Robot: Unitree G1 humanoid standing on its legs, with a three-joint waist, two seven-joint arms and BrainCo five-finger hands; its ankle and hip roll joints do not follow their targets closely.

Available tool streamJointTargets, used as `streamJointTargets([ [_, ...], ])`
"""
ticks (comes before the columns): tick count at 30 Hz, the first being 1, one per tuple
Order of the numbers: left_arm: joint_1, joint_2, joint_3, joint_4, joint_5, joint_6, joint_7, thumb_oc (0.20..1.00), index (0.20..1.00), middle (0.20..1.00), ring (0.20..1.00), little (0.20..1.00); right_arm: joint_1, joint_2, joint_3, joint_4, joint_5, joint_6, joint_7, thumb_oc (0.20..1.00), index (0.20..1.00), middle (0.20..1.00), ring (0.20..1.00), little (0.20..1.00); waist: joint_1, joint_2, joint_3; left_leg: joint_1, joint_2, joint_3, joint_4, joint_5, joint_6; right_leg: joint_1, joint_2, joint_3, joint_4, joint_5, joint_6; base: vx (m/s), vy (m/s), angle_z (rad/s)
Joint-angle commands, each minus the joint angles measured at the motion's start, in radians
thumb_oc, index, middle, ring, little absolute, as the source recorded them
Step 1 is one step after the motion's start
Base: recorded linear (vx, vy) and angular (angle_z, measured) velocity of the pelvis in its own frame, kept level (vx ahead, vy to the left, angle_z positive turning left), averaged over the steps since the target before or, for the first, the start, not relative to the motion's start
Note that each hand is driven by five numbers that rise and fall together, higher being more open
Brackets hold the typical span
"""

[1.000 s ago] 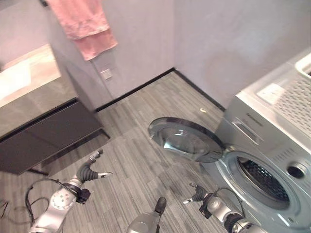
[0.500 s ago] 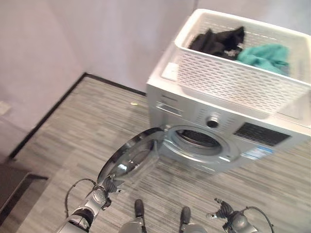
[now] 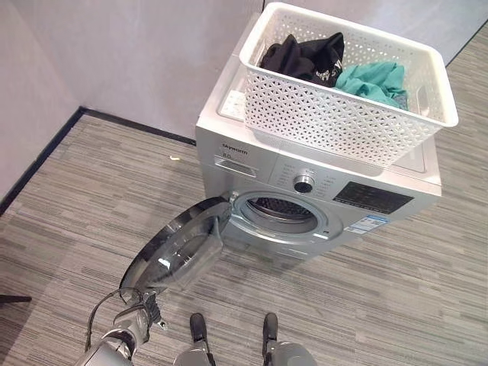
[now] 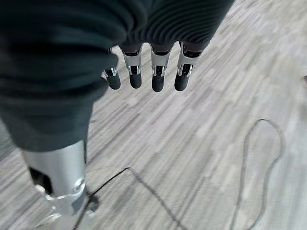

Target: Grab the laundry basket,head to the washer,open it,put in the laundry and shut it.

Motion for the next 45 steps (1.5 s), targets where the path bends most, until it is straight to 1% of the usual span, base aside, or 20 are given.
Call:
streamJointTargets([
  [1,-0.037,-0.003,0.023,0.024,-0.097,-0.024,0.021,1.000,1.000,1.000,1.000,1.000,-0.015,0.007,0.026,0.028,0.051,0.002,-0.002,1.000,1.000,1.000,1.000,1.000,0.030,0.004,-0.038,0.024,0.039,0.040,0.006,-0.055,-0.045,-0.068,-0.030,-0.004,-0.001,0.061,0.059,0.02,-0.037,0.10],
  [6,0.055,-0.041,0.027,-0.127,-0.203,-0.067,0.001,1.000,1.000,1.000,1.000,1.000,-0.016,0.023,-0.083,-0.017,0.205,-0.030,-0.040,1.000,1.000,1.000,1.000,1.000,0.033,0.041,-0.065,0.058,0.038,0.026,0.006,-0.059,-0.044,-0.020,-0.027,-0.015,-0.001,0.044,0.053,0.03,-0.019,0.05],
  [8,0.163,-0.057,0.061,-0.129,-0.211,-0.082,0.006,1.000,1.000,1.000,1.000,1.000,-0.006,0.034,-0.187,-0.020,0.367,-0.058,-0.036,1.000,1.000,1.000,1.000,1.000,0.045,0.052,-0.069,0.074,0.037,0.018,0.006,-0.063,-0.044,0.000,-0.027,-0.024,-0.001,0.034,0.051,0.03,-0.004,0.00],
  [10,0.173,-0.116,0.074,-0.044,-0.245,-0.075,0.001,1.000,1.000,1.000,1.000,1.000,-0.018,0.051,-0.351,0.058,0.682,-0.089,-0.011,1.000,1.000,1.000,1.000,1.000,0.046,0.061,-0.091,0.091,0.037,0.020,0.006,-0.069,-0.045,0.017,-0.026,-0.028,-0.001,0.025,0.050,0.05,0.001,-0.01],
  [11,0.179,-0.133,0.082,-0.007,-0.256,-0.072,0.001,1.000,1.000,1.000,1.000,1.000,-0.028,0.058,-0.381,0.078,0.759,-0.093,-0.004,1.000,1.000,1.000,1.000,1.000,0.048,0.064,-0.097,0.097,0.038,0.021,0.006,-0.070,-0.045,0.022,-0.025,-0.028,-0.001,0.023,0.049,0.03,0.005,0.10],
  [12,0.177,-0.134,0.082,-0.005,-0.256,-0.073,0.002,1.000,1.000,1.000,1.000,1.000,-0.030,0.057,-0.381,0.079,0.760,-0.093,-0.003,1.000,1.000,1.000,1.000,1.000,0.049,0.063,-0.098,0.092,0.037,0.022,0.006,-0.066,-0.044,0.017,-0.026,-0.028,-0.001,0.027,0.048,0.02,-0.001,0.17],
  [13,0.192,-0.160,0.111,0.061,-0.293,-0.069,-0.002,1.000,1.000,1.000,1.000,1.000,-0.038,0.078,-0.419,0.106,0.872,-0.097,0.005,1.000,1.000,1.000,1.000,1.000,0.053,0.066,-0.112,0.102,0.039,0.023,0.006,-0.068,-0.045,0.027,-0.025,-0.028,-0.001,0.022,0.045,0.02,-0.002,0.16],
  [23,0.266,-0.199,0.203,0.168,-0.396,-0.070,-0.024,1.000,1.000,1.000,1.000,1.000,-0.012,0.155,-0.415,0.159,0.967,-0.068,0.039,1.000,1.000,1.000,1.000,1.000,0.044,0.075,-0.145,0.140,0.040,0.045,0.006,-0.081,-0.044,0.053,-0.023,-0.018,-0.001,0.012,0.039,0.01,0.003,0.02],
  [29,0.272,-0.212,0.202,0.165,-0.438,-0.081,-0.047,1.000,1.000,1.000,1.000,1.000,-0.007,0.147,-0.390,0.167,0.920,-0.057,0.052,1.000,1.000,1.000,1.000,1.000,0.040,0.078,-0.148,0.143,0.034,0.047,0.006,-0.082,-0.041,0.055,-0.027,-0.020,-0.001,0.017,0.039,-0.02,0.031,-0.04],
  [32,0.262,-0.208,0.185,0.153,-0.446,-0.086,-0.061,1.000,1.000,1.000,1.000,1.000,-0.022,0.124,-0.371,0.186,0.843,-0.041,0.042,1.000,1.000,1.000,1.000,1.000,0.047,0.073,-0.147,0.139,0.030,0.042,0.006,-0.084,-0.038,0.054,-0.033,-0.027,-0.001,0.022,0.041,0.00,0.044,-0.03],
  [34,0.253,-0.204,0.178,0.139,-0.459,-0.089,-0.066,1.000,1.000,1.000,1.000,1.000,-0.045,0.074,-0.391,0.183,0.826,-0.039,0.040,1.000,1.000,1.000,1.000,1.000,0.053,0.069,-0.144,0.135,0.027,0.034,0.006,-0.086,-0.036,0.053,-0.037,-0.035,-0.001,0.024,0.044,0.00,0.050,0.01],
  [35,0.244,-0.194,0.177,0.121,-0.459,-0.094,-0.062,1.000,1.000,1.000,1.000,1.000,-0.068,-0.005,-0.416,0.170,0.781,-0.052,0.040,1.000,1.000,1.000,1.000,1.000,0.062,0.057,-0.139,0.127,0.027,0.025,0.006,-0.086,-0.036,0.052,-0.041,-0.046,-0.001,0.028,0.049,0.00,0.000,0.00],
  [36,0.242,-0.186,0.175,0.114,-0.457,-0.095,-0.059,1.000,1.000,1.000,1.000,1.000,-0.083,-0.047,-0.432,0.159,0.774,-0.057,0.037,1.000,1.000,1.000,1.000,1.000,0.068,0.047,-0.138,0.123,0.026,0.020,0.006,-0.085,-0.037,0.051,-0.042,-0.050,-0.001,0.030,0.051,-0.03,0.005,0.05],
  [38,0.239,-0.159,0.173,0.087,-0.446,-0.092,-0.063,1.000,1.000,1.000,1.000,1.000,-0.111,-0.165,-0.391,0.070,0.653,-0.068,0.027,1.000,1.000,1.000,1.000,1.000,0.080,0.022,-0.129,0.114,0.026,0.009,0.006,-0.082,-0.039,0.048,-0.041,-0.056,-0.001,0.034,0.053,-0.04,-0.014,0.10],
  [40,0.250,-0.136,0.182,0.069,-0.426,-0.092,-0.073,1.000,1.000,1.000,1.000,1.000,-0.094,-0.353,-0.372,-0.014,0.468,-0.073,0.037,1.000,1.000,1.000,1.000,1.000,0.088,-0.004,-0.123,0.103,0.024,-0.001,0.006,-0.079,-0.040,0.046,-0.042,-0.065,-0.001,0.042,0.058,-0.04,-0.010,0.19],
  [41,0.250,-0.137,0.182,0.069,-0.426,-0.092,-0.073,1.000,1.000,1.000,1.000,1.000,-0.094,-0.354,-0.372,-0.014,0.467,-0.073,0.038,1.000,1.000,1.000,1.000,1.000,0.087,-0.004,-0.125,0.099,0.023,-0.002,0.006,-0.076,-0.039,0.043,-0.043,-0.065,-0.001,0.043,0.058,-0.02,-0.011,0.25],
  [42,0.262,-0.123,0.183,0.064,-0.401,-0.088,-0.091,1.000,1.000,1.000,1.000,1.000,-0.117,-0.506,-0.344,-0.074,0.348,-0.075,0.047,1.000,1.000,1.000,1.000,1.000,0.093,-0.022,-0.120,0.097,0.022,-0.009,0.006,-0.081,-0.041,0.045,-0.042,-0.071,-0.001,0.046,0.063,-0.01,-0.002,0.22],
  [43,0.261,-0.123,0.183,0.063,-0.401,-0.088,-0.091,1.000,1.000,1.000,1.000,1.000,-0.118,-0.506,-0.344,-0.074,0.348,-0.075,0.048,1.000,1.000,1.000,1.000,1.000,0.092,-0.023,-0.122,0.093,0.021,-0.010,0.006,-0.078,-0.040,0.042,-0.043,-0.071,-0.001,0.047,0.063,0.01,0.009,0.21],
  [44,0.272,-0.117,0.189,0.061,-0.400,-0.087,-0.105,1.000,1.000,1.000,1.000,1.000,-0.145,-0.655,-0.376,-0.135,0.301,-0.075,0.056,1.000,1.000,1.000,1.000,1.000,0.095,-0.037,-0.120,0.094,0.023,-0.013,0.006,-0.081,-0.042,0.046,-0.043,-0.073,-0.001,0.047,0.067,0.01,0.021,0.17],
  [45,0.280,-0.116,0.195,0.055,-0.401,-0.089,-0.107,1.000,1.000,1.000,1.000,1.000,-0.141,-0.738,-0.412,-0.191,0.276,-0.083,0.047,1.000,1.000,1.000,1.000,1.000,0.095,-0.044,-0.122,0.089,0.022,-0.016,0.006,-0.079,-0.042,0.043,-0.044,-0.076,-0.001,0.050,0.069,0.03,0.022,0.11],
])
